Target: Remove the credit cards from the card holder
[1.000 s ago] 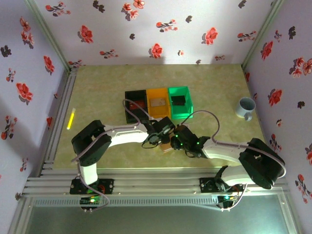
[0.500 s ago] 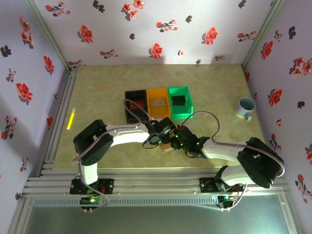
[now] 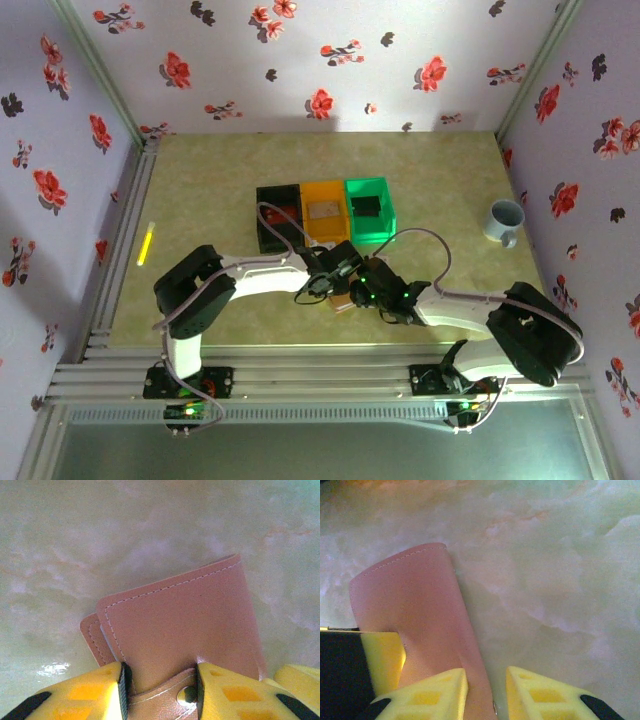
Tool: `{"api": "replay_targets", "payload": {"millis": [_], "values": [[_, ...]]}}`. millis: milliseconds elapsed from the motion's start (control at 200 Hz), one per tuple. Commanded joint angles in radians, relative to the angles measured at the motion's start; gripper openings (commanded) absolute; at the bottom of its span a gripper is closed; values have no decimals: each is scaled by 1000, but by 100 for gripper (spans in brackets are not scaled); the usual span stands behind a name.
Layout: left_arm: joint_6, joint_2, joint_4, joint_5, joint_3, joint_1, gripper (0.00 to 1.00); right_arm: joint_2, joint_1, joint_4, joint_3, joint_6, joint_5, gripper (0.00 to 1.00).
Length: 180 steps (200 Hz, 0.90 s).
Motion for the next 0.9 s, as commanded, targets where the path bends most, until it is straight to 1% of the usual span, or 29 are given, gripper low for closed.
{"api": "replay_targets", "payload": {"millis": [0, 165, 325, 490, 755, 895], "values": [[19, 113, 16, 84, -31, -38, 30, 9, 7, 12, -17, 13, -42, 27], [30, 127, 18, 93, -37, -44, 24, 2, 7, 8, -13, 13, -45, 27], [39, 132, 28, 101, -54, -50, 14, -4, 7, -4, -11, 9, -45, 28], [40, 106, 53, 107, -97, -50, 0, -11, 8, -11, -11, 8, -45, 28], [39, 40, 114, 107, -163, -51, 0, -18, 8, -15, -13, 11, -47, 28], [32, -6, 190, 107, -217, -50, 0, -19, 7, -19, -13, 13, -47, 28]]}}
